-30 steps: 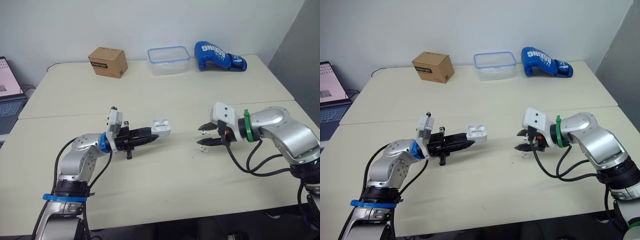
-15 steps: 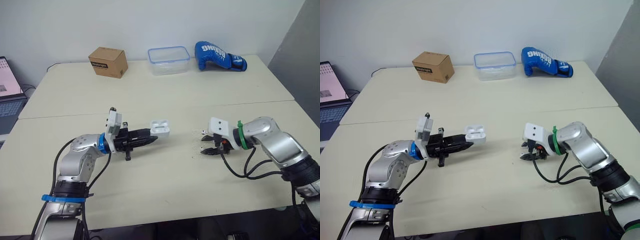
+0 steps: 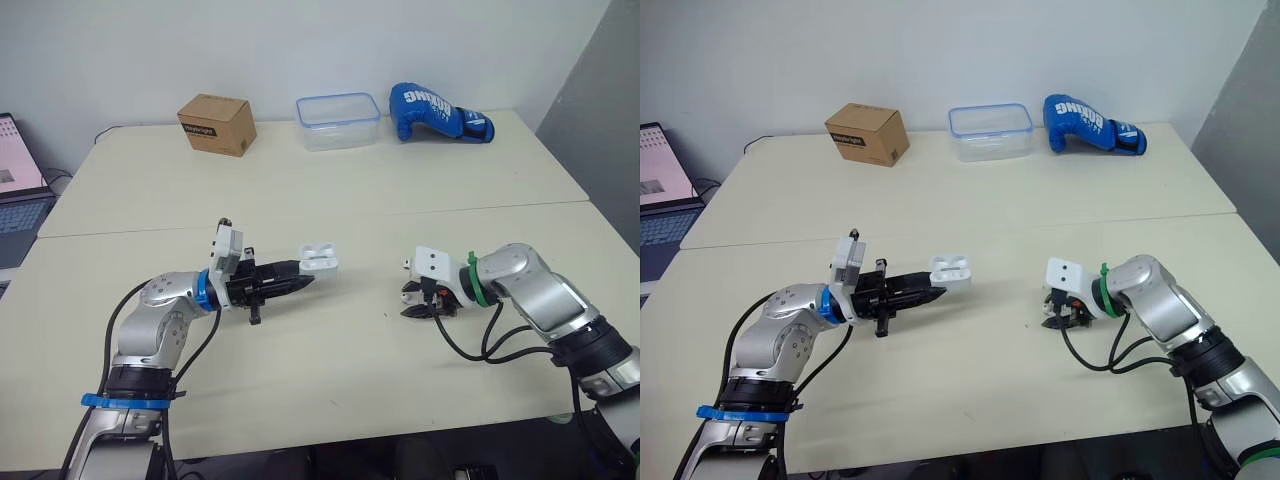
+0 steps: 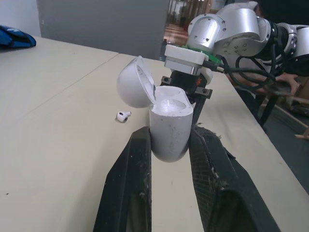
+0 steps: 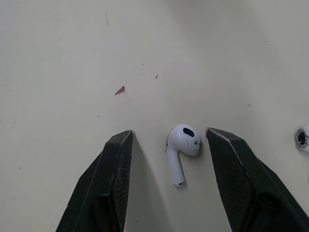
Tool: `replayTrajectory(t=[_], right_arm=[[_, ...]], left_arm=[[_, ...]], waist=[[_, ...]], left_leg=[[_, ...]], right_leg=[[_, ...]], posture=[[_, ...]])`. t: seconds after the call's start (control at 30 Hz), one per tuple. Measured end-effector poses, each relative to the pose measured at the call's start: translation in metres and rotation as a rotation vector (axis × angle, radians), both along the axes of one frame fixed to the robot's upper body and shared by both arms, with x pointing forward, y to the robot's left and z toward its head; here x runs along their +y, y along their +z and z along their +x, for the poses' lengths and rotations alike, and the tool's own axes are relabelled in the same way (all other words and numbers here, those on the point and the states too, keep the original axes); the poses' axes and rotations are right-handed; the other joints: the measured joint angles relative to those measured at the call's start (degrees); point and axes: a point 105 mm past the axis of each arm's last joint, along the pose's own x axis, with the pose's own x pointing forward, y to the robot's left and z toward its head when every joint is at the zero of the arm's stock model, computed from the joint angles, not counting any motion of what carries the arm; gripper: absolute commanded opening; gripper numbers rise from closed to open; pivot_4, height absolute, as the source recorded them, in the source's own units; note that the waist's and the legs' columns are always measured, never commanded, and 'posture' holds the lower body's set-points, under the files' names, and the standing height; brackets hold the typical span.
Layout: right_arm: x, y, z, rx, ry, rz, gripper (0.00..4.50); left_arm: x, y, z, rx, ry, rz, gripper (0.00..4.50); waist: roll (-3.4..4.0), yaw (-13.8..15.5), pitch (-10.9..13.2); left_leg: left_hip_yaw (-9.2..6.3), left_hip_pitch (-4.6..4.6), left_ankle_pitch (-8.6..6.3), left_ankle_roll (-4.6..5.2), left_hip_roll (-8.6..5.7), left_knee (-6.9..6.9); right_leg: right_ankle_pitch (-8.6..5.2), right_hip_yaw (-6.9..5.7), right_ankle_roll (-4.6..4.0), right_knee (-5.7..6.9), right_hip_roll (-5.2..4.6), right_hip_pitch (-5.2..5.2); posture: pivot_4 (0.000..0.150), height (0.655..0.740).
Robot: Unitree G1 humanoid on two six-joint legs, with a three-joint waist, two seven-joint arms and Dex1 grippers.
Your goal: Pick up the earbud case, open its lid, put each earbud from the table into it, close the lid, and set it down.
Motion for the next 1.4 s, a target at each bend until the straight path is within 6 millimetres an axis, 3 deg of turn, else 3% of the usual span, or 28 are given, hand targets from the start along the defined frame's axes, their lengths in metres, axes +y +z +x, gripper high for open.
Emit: replayTrajectory(t=[0.03, 0.13, 0.23, 0.5, 0.6, 0.8, 1.07, 1.4], right_arm=[[0.0, 0.0, 0.0, -0.001, 0.0, -0.001, 2.48], [0.001, 0.0, 0.0, 0.001, 0.0, 0.001, 1.91], [0.002, -0.001, 0.0, 0.002, 0.004, 0.006, 0.86], [0.002, -0.001, 0.0, 0.004, 0.005, 0.004, 0.86], [0.002, -0.001, 0.0, 0.006, 0.006, 0.003, 0.43], [0.0, 0.0, 0.0, -0.005, 0.019, -0.009, 0.42], [-0.042, 0.008, 0.001, -0.031, 0.055, -0.188, 0.42], [-0.056, 0.004, -0.019, 0.033, 0.141, -0.238, 0.42]], left_arm=[[0.0, 0.0, 0.0, 0.001, 0.001, 0.0, 0.75], [0.0, 0.0, 0.0, 0.008, 0.001, 0.001, 0.75], [0.0, 0.0, 0.0, 0.012, 0.002, 0.001, 0.75], [-0.002, 0.001, -0.001, 0.005, 0.002, 0.004, 0.75], [-0.003, 0.002, -0.001, 0.006, 0.004, 0.005, 0.75], [-0.003, 0.002, -0.002, 0.007, 0.003, 0.006, 0.75], [-0.003, 0.0, -0.002, -0.008, 0.0, 0.009, 0.75], [-0.005, -0.006, -0.001, 0.004, -0.006, 0.001, 0.75]], waist=[[0.0, 0.0, 0.0], [0.0, 0.0, 0.0], [0.0, 0.0, 0.0], [0.0, 0.0, 0.0], [0.0, 0.0, 0.0], [0.0, 0.0, 0.0], [0.0, 0.1, 0.0], [0.0, 0.1, 0.0]], left_leg=[[0.0, 0.0, 0.0, 0.0, 0.0, 0.0], [0.0, 0.01, 0.0, 0.0, 0.0, 0.0], [0.0, 0.01, 0.0, 0.0, 0.0, 0.0], [-0.01, 0.01, 0.0, 0.0, 0.0, 0.0], [-0.01, 0.01, 0.0, 0.0, -0.01, 0.01], [-0.01, 0.01, 0.0, 0.0, -0.02, 0.01], [0.02, 0.01, 0.0, 0.0, -0.01, 0.01], [0.03, 0.01, 0.0, 0.0, -0.01, 0.0]], right_leg=[[0.0, 0.0, 0.0, 0.0, 0.0, 0.0], [0.0, 0.0, 0.0, 0.0, 0.0, 0.01], [0.0, 0.0, 0.0, 0.01, 0.0, 0.01], [0.0, 0.0, 0.0, 0.0, 0.0, 0.02], [0.0, 0.0, 0.0, 0.0, 0.0, 0.02], [0.0, 0.0, 0.0, 0.0, 0.0, 0.02], [0.0, -0.01, 0.0, -0.01, -0.01, 0.02], [0.0, 0.0, 0.0, -0.01, -0.02, 0.02]], posture=[[0.15, 0.7307], [0.15, 0.7307], [0.15, 0.7307], [0.15, 0.7307], [0.15, 0.7307], [0.15, 0.7307], [0.15, 0.7307], [0.15, 0.7307]])
